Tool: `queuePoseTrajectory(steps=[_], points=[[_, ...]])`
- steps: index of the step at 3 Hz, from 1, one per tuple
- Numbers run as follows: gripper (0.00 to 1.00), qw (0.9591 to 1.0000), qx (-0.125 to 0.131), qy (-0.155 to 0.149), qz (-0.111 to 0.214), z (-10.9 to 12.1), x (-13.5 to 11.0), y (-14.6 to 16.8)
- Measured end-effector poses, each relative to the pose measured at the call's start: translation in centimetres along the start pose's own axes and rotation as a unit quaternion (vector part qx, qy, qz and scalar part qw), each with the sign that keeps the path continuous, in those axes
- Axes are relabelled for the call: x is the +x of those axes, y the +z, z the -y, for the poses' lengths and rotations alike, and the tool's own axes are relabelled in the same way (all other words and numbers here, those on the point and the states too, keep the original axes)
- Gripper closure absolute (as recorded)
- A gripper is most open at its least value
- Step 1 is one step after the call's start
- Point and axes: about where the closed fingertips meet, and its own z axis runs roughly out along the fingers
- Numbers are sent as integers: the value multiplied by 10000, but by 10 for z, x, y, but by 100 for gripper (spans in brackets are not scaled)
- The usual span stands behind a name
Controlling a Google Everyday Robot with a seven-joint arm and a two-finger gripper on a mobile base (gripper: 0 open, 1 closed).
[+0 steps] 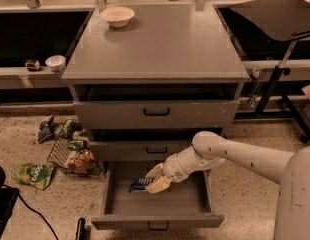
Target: Place rxbar blueberry into bottom drawer
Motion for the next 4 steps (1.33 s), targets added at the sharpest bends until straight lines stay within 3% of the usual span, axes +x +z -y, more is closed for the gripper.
queuePoseTrajectory(steps=[1,2,3,4], points=[[100,10000,0,0,0,0,0,0],[100,9997,175,-10,-173,8,10,0],[100,9988,405,-72,-267,21,31,-5],[100,9964,818,-67,-235,45,76,-19]])
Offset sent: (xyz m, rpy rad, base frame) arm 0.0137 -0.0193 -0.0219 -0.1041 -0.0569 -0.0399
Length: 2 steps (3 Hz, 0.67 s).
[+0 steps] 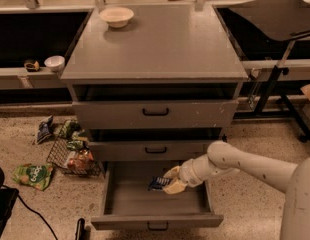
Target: Place rxbar blueberry into bottom drawer
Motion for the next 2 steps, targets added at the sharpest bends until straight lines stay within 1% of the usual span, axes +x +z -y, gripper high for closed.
queuePoseTrajectory(steps=[1,2], points=[[100,9995,245,109,170,22,42,-5],[100,9978,462,305,373,42,76,-7]])
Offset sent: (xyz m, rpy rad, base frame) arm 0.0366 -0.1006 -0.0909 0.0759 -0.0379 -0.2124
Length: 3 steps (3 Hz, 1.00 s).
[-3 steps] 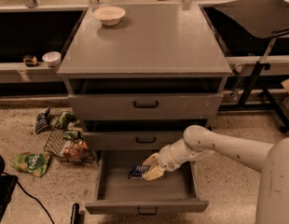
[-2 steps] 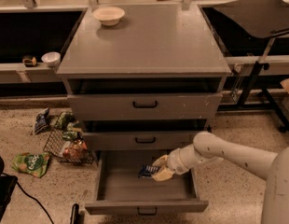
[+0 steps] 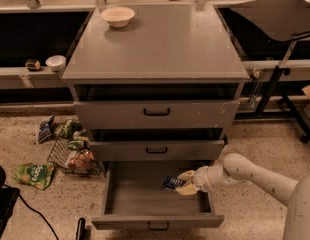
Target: Place rxbar blueberry into bottom drawer
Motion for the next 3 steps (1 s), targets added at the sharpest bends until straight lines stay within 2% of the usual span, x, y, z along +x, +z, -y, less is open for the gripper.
queuePoseTrajectory(steps=[1,2,3], points=[[100,9993,218,241,172,24,29,5],[100,9993,216,244,173,24,29,6],[100,9983,261,401,325,37,46,20]])
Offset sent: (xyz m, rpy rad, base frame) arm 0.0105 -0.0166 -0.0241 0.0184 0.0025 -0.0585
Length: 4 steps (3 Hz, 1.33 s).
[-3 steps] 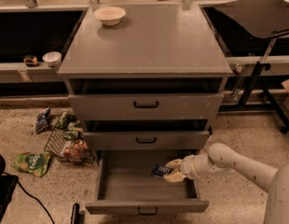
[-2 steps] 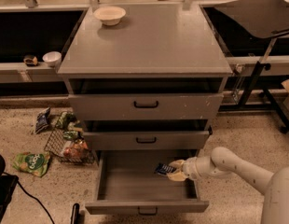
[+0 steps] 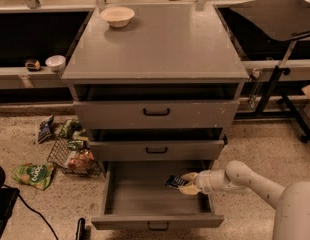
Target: Place rxbar blueberry into bottom drawer
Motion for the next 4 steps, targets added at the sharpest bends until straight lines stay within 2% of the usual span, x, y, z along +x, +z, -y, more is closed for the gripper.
queuePoseTrajectory(steps=[2,4], points=[[100,9978,65,514,413,38,41,32],[100,9957,18,761,519,64,58,54]])
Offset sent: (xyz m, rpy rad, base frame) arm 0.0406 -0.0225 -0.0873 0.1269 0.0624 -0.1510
